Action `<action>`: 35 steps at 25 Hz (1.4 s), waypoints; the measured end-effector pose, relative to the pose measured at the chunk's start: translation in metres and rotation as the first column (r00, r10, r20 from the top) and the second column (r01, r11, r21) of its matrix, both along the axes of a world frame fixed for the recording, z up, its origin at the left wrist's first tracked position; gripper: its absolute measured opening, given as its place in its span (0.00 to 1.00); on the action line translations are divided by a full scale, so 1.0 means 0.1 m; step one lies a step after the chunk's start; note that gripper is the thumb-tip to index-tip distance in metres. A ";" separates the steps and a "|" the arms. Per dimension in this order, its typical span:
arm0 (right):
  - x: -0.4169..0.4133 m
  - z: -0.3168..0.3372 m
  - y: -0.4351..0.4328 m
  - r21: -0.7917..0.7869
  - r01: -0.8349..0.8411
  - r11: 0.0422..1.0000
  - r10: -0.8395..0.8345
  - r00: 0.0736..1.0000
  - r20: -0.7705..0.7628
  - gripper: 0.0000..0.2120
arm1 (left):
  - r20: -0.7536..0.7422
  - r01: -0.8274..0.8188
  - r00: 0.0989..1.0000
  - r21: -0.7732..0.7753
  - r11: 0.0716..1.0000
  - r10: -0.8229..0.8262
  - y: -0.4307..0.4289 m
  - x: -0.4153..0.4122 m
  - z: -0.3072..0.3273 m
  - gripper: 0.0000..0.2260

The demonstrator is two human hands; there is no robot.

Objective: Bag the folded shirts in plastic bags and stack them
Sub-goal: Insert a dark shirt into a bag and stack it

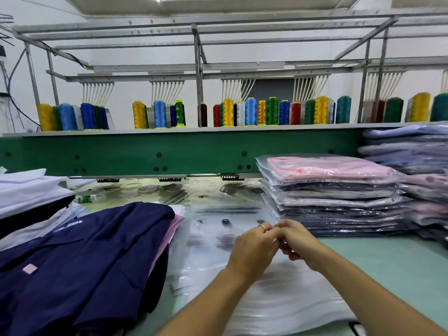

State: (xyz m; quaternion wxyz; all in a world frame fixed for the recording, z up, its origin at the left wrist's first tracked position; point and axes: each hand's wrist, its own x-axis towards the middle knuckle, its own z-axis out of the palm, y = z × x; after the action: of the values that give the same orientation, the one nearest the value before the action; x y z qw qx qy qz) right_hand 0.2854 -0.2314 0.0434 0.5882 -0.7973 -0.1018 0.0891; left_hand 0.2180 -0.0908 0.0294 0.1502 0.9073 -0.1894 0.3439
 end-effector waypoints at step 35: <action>0.18 -0.02 -0.46 -0.316 -0.055 0.947 0.066 0.998 0.023 0.07 | 0.065 -0.233 0.966 -0.180 0.956 0.248 1.33 -0.48 -0.49 0.03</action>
State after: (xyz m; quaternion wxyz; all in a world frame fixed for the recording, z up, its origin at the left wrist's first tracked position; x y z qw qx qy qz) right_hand 0.3031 -0.2776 0.0411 0.4487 -0.8788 -0.1204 0.1090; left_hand 0.1697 0.0422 -0.0200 0.1760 0.8915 -0.0536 0.4139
